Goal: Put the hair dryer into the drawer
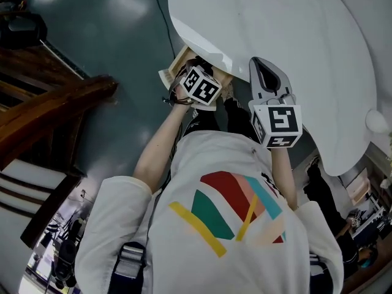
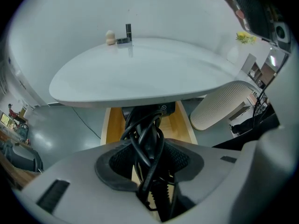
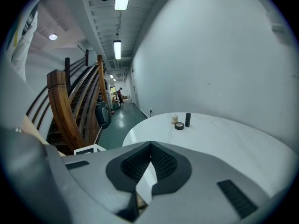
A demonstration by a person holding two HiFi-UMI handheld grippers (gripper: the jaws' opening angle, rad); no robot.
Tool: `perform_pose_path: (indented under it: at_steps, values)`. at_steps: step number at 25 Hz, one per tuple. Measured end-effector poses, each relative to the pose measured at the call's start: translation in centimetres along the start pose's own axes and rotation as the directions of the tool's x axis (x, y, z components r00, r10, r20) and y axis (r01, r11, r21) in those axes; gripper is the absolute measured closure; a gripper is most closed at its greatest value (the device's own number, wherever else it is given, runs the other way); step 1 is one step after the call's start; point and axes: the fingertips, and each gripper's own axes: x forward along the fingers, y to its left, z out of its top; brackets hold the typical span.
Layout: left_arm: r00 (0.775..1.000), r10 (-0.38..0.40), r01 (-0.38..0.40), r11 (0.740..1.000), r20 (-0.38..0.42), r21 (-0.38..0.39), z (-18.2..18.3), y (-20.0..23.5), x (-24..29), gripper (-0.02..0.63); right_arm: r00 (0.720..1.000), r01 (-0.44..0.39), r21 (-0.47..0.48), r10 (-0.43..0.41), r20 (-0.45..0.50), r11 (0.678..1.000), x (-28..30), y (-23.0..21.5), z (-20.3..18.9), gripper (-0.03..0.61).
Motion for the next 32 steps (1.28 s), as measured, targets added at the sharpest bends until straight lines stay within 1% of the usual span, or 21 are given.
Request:
perform_pose_path:
  at_steps: [6,15,19,23,29,32]
  values:
    - [1.000,0.006,-0.006,1.000,0.023,0.002,0.3,0.3,1.5,0.434,0.999,0.021,0.011,-0.021,-0.041,1.000,0.0,-0.3,-1.5,0.568]
    - [0.998,-0.014,0.013,1.000,0.056,0.025,0.1,0.5,3.9,0.434,0.995,0.032,0.014,-0.031,-0.094,0.999,0.5,0.9,-3.3,0.566]
    - [0.996,-0.042,0.039,0.999,0.075,0.036,-0.4,0.1,4.9,0.434,0.993,0.024,0.010,-0.022,-0.120,1.000,0.5,2.1,-4.3,0.566]
    - [0.995,-0.076,0.075,0.997,0.070,0.023,-0.7,-0.1,6.0,0.434,0.989,0.020,0.002,-0.020,-0.145,1.000,0.6,2.8,-5.2,0.566]
    - [0.993,-0.074,0.072,0.997,0.097,0.023,0.1,0.5,7.2,0.434,0.987,0.024,0.004,-0.023,-0.157,1.000,1.0,3.1,-5.8,0.567]
    - [0.990,-0.068,0.063,0.997,0.124,0.048,0.4,0.7,7.6,0.434,0.987,0.026,0.008,-0.024,-0.161,1.000,1.4,3.2,-6.2,0.567]
